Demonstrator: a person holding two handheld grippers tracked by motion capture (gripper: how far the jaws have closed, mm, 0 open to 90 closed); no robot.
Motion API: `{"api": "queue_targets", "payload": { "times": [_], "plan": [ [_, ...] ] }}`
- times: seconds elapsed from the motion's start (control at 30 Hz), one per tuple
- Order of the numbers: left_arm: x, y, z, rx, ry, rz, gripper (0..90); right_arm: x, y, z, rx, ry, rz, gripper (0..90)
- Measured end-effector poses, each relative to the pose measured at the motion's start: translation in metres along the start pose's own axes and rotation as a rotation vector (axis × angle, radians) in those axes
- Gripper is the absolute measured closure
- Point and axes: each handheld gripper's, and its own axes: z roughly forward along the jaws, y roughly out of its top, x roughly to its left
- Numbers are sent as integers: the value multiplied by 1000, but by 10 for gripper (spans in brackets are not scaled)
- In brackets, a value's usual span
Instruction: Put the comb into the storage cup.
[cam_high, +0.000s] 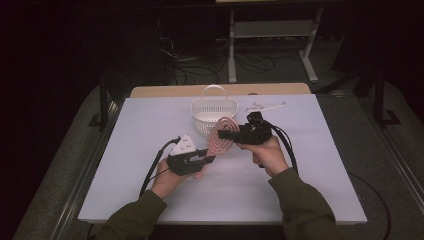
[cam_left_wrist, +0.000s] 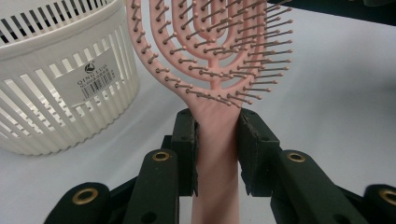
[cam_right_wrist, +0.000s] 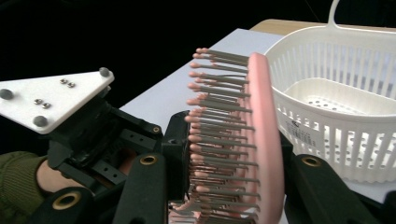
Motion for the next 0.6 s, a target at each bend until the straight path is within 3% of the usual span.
{"api": "queue_targets", "payload": {
  "times": [0.6],
  "plan": [
    [-1,0,0,2,-13,11,662,2,1,-2,-14,14,-9,625]
  ]
}}
